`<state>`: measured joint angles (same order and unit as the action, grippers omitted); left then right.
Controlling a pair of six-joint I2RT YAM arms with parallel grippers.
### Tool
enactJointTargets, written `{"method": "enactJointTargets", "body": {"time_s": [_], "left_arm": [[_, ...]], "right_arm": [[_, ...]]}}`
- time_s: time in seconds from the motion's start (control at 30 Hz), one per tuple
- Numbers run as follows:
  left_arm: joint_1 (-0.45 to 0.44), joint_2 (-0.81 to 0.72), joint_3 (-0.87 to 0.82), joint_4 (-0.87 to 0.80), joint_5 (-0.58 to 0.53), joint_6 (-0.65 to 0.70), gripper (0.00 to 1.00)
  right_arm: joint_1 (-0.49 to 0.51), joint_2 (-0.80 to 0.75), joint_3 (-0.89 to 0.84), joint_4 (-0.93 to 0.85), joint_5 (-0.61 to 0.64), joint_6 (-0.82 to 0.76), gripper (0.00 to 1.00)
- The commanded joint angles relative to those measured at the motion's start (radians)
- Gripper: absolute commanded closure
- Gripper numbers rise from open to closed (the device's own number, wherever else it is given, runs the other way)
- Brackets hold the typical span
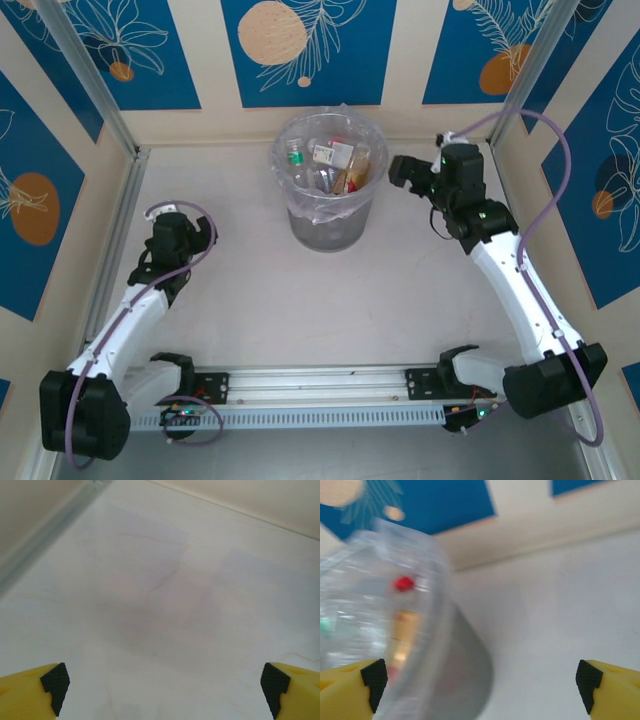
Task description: Put the plastic bottles in the bin
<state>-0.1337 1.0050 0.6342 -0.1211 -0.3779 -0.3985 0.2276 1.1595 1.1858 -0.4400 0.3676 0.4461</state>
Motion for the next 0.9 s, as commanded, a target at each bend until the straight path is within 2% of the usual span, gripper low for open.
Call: {"method": "enactJointTargets", "body": {"time_s": [0.0,0.07,0.2,0.33,0.4,0.53,0.63,0.87], "left_arm": [[0.040,0.015,-0.081,0.129,-0.119,0.185,0.00],[0.081,0.032,-0.132,0.196,-0.108,0.199,0.00],[0.159,0.111,-0.195,0.303,-0.024,0.196,0.00],[0.180,0.211,-0.208,0.416,0.049,0.218,0.01],[0.181,0.253,-0.221,0.515,0.092,0.251,0.01],[0.180,0.296,-0.240,0.672,0.147,0.302,0.01],[0.179,0.335,-0.249,0.763,0.266,0.303,0.01],[0.172,0.368,-0.231,0.787,0.359,0.344,0.01]], "right_arm": [[-0.080,-0.066,-0.178,0.125,0.066,0.019,0.01],[-0.126,-0.093,-0.306,0.233,0.081,-0.012,0.01],[-0.183,-0.102,-0.524,0.449,0.000,-0.095,0.00],[-0.217,-0.041,-0.643,0.587,0.018,-0.090,0.01],[-0.250,0.005,-0.693,0.668,-0.048,-0.088,0.01],[-0.266,0.097,-0.746,0.806,-0.137,-0.135,0.00],[-0.264,0.143,-0.726,0.840,-0.188,-0.171,0.00],[-0.246,0.196,-0.731,0.981,-0.250,-0.230,0.01]]}}
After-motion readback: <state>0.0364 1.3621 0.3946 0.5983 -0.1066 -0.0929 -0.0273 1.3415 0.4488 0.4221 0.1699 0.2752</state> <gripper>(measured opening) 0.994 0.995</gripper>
